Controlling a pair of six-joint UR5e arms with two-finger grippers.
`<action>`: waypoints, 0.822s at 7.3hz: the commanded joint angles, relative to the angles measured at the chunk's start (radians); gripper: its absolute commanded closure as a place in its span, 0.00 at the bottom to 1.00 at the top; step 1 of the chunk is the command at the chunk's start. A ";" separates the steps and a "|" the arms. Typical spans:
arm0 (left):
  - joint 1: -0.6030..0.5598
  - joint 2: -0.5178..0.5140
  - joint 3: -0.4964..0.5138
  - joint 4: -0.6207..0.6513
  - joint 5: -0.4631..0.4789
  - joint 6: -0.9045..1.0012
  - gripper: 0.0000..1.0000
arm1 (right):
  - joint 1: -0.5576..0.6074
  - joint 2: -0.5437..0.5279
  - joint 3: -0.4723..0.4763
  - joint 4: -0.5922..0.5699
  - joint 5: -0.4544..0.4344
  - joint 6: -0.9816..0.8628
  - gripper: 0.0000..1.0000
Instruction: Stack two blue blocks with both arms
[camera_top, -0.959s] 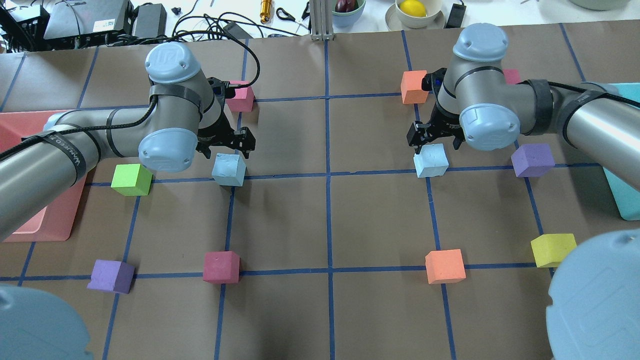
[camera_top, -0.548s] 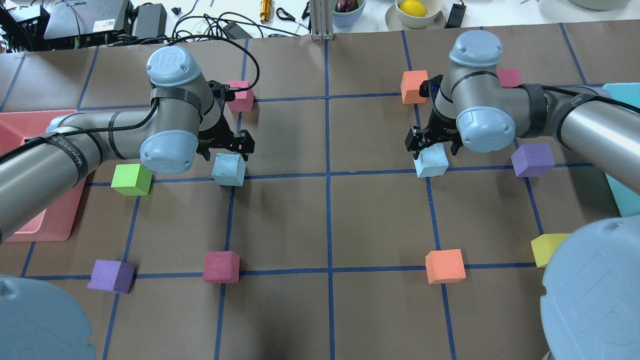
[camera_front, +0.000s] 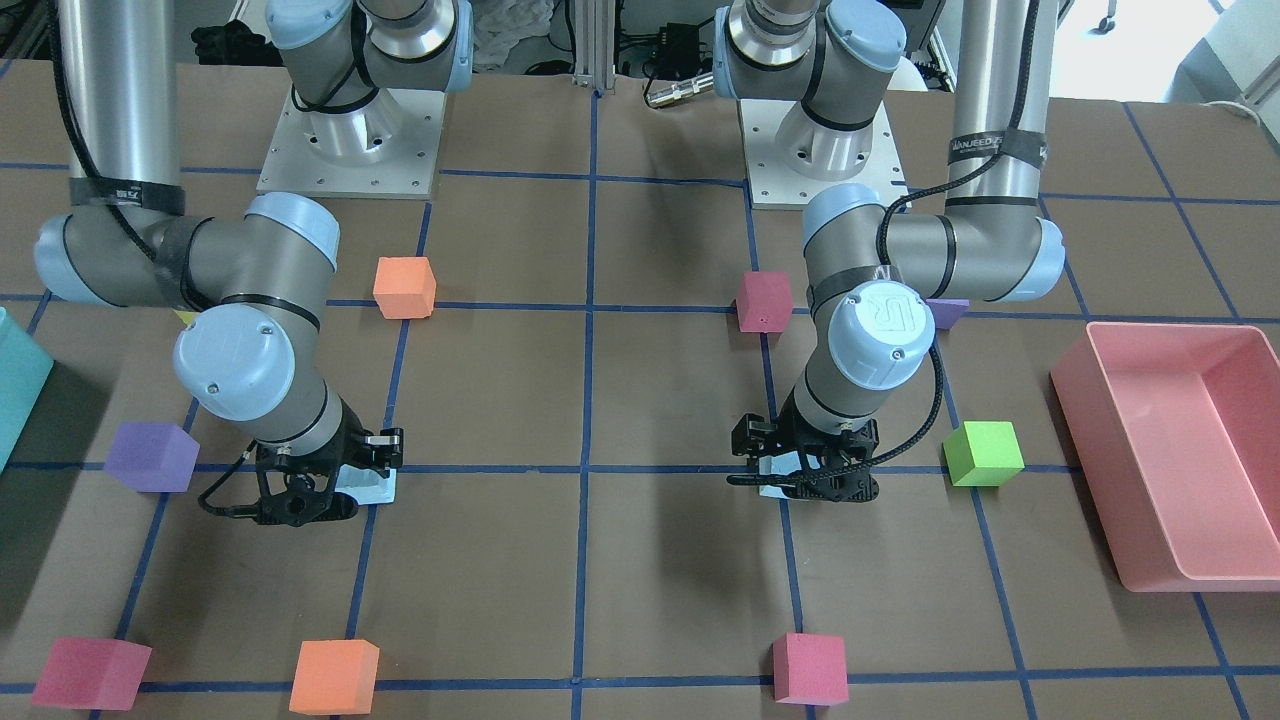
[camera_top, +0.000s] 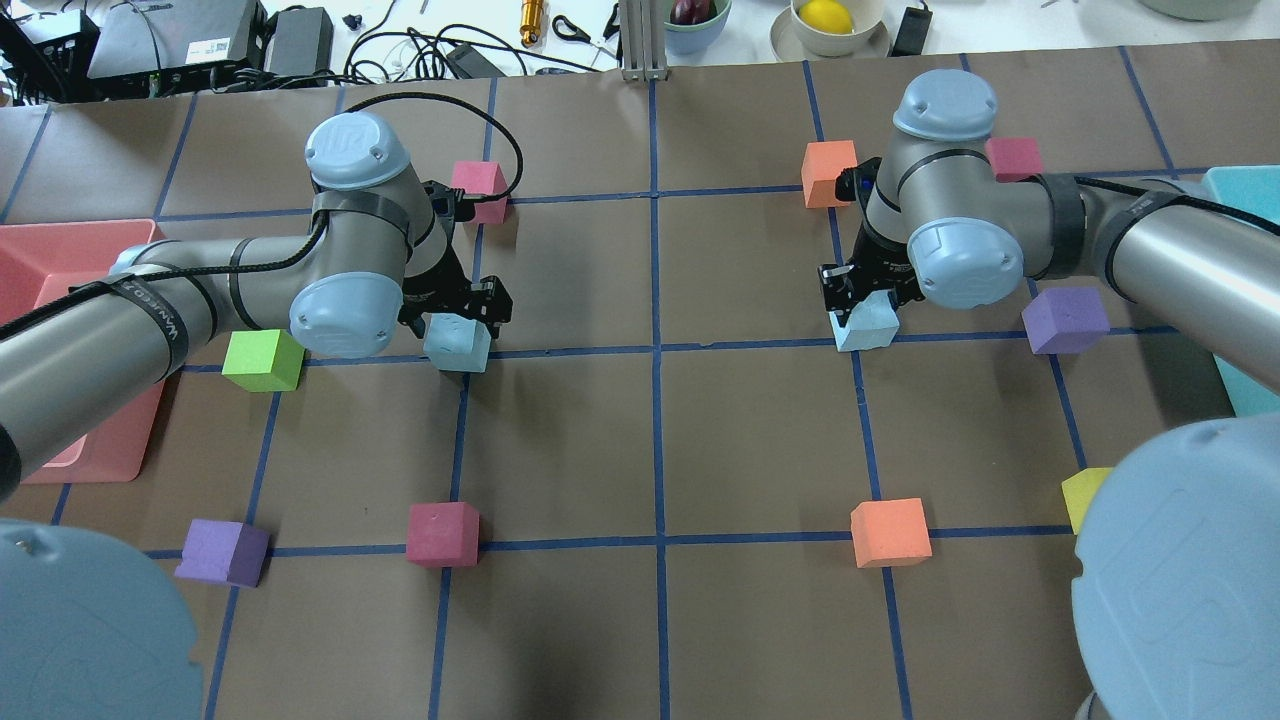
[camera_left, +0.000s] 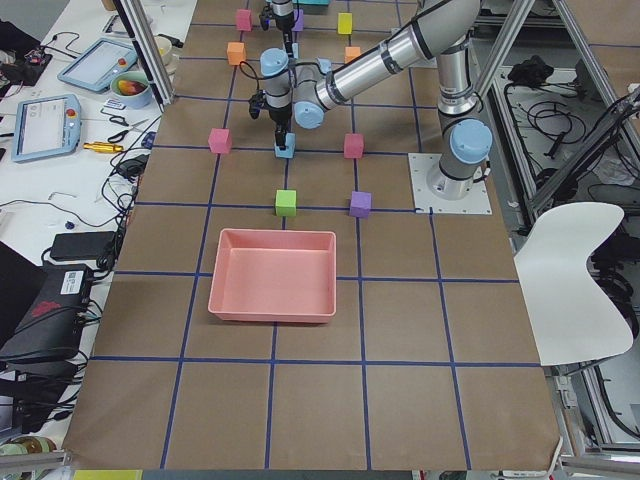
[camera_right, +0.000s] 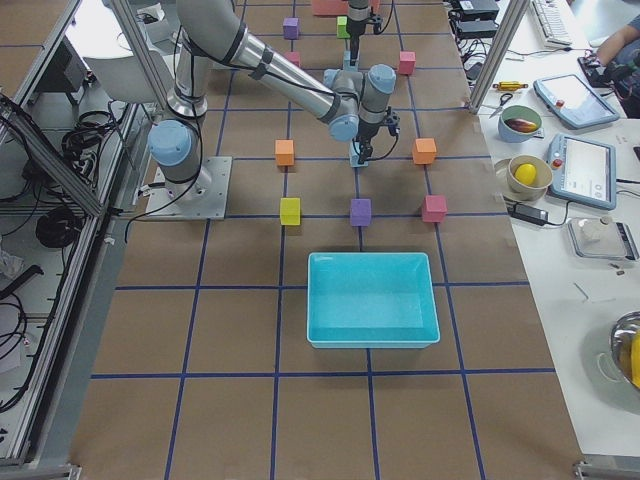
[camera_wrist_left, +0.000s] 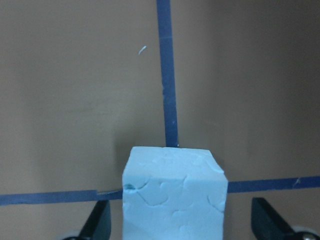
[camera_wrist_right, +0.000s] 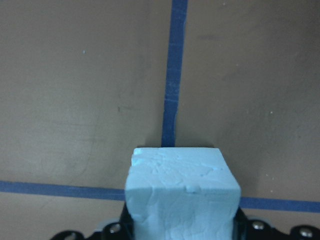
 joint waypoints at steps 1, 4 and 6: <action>0.000 -0.010 -0.004 0.006 -0.001 0.002 0.00 | 0.028 -0.003 -0.092 0.047 0.000 0.012 1.00; 0.000 -0.012 -0.002 0.009 -0.001 0.004 0.00 | 0.163 0.066 -0.293 0.169 0.035 0.214 1.00; 0.000 -0.012 -0.002 0.011 -0.001 0.005 0.18 | 0.264 0.168 -0.414 0.165 0.040 0.378 1.00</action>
